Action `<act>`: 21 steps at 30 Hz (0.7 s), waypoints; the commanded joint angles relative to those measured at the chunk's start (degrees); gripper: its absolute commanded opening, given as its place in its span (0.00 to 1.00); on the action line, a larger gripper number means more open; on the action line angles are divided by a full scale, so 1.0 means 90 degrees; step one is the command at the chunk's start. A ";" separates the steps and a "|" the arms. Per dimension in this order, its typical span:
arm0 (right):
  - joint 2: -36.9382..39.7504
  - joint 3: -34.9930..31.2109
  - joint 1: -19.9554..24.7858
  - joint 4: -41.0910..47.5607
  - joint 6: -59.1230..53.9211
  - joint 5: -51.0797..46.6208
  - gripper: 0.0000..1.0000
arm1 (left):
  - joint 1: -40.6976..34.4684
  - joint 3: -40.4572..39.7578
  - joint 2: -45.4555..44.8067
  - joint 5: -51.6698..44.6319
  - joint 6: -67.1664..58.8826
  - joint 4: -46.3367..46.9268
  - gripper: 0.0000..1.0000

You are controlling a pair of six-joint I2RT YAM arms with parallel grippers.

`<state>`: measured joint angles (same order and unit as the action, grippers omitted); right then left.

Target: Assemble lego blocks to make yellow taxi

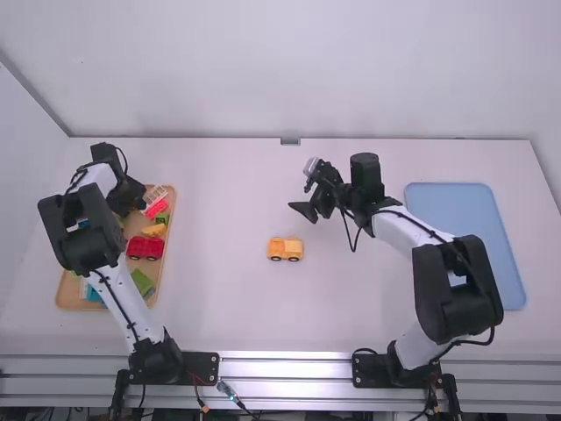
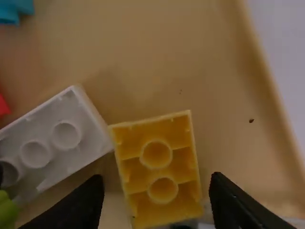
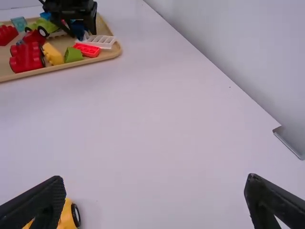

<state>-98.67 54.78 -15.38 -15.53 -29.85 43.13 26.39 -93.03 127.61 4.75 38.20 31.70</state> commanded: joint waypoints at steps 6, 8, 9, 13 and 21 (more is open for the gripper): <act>0.0022 0.0085 0.0002 -0.0002 0.0056 0.0051 0.99 | -0.0027 0.0061 -0.0029 0.0418 0.0253 -0.0044 0.43; 0.0022 0.0085 0.0002 0.0000 0.0058 0.0051 0.99 | -0.0024 0.0061 -0.0029 0.0430 0.0214 -0.0090 0.42; 0.0022 0.0085 -0.0002 0.0019 0.0056 0.0034 0.99 | -0.0024 0.0061 -0.0029 0.0403 0.0070 -0.0160 0.44; 0.0022 0.0085 0.0007 0.0083 0.0056 0.0034 0.99 | -0.0024 0.0061 -0.0029 0.0410 -0.0044 -0.0250 0.54; 0.0022 0.0085 0.0010 0.0148 0.0056 0.0036 0.99 | -0.0027 0.0061 -0.0010 0.0401 -0.0036 -0.0335 0.39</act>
<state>-98.67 54.78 -15.38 -14.33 -29.78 43.11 26.39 -92.99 127.61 7.75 38.30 28.49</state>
